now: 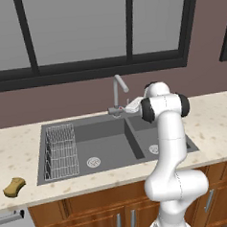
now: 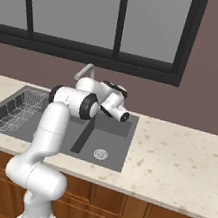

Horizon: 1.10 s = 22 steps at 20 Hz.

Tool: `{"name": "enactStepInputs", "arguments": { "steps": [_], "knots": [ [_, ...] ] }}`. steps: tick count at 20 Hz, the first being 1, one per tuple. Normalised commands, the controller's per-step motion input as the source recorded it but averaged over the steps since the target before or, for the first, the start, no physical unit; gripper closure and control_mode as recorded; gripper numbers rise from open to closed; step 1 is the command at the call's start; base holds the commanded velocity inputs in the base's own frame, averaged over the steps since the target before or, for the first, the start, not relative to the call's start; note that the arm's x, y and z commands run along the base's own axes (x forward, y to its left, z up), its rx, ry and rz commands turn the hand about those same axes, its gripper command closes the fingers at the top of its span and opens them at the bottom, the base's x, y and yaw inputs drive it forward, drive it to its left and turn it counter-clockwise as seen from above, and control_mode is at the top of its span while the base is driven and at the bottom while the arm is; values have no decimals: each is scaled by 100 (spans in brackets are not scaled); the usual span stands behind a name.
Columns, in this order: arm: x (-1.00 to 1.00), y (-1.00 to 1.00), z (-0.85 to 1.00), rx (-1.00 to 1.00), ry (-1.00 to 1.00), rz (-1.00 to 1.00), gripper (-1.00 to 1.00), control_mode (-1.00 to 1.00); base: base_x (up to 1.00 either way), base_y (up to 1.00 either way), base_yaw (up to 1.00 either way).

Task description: Soak the sponge with water for a few seconds and then drop it inside the sink.

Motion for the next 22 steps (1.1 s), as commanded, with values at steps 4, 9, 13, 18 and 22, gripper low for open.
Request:
{"name": "enactStepInputs", "arguments": {
  "steps": [4,9,13,18,22],
  "knots": [
    [0,0,0,0,0,0,-100,-100,0,0,0],
    [0,0,0,0,0,0,-100,-100,0,0,0],
    [3,0,0,0,0,0,-100,-100,0,0,0],
    [13,1,0,0,2,0,-100,-100,0,0,0],
    [9,0,0,0,4,-5,-100,-100,0,0,0]
  ]
}}
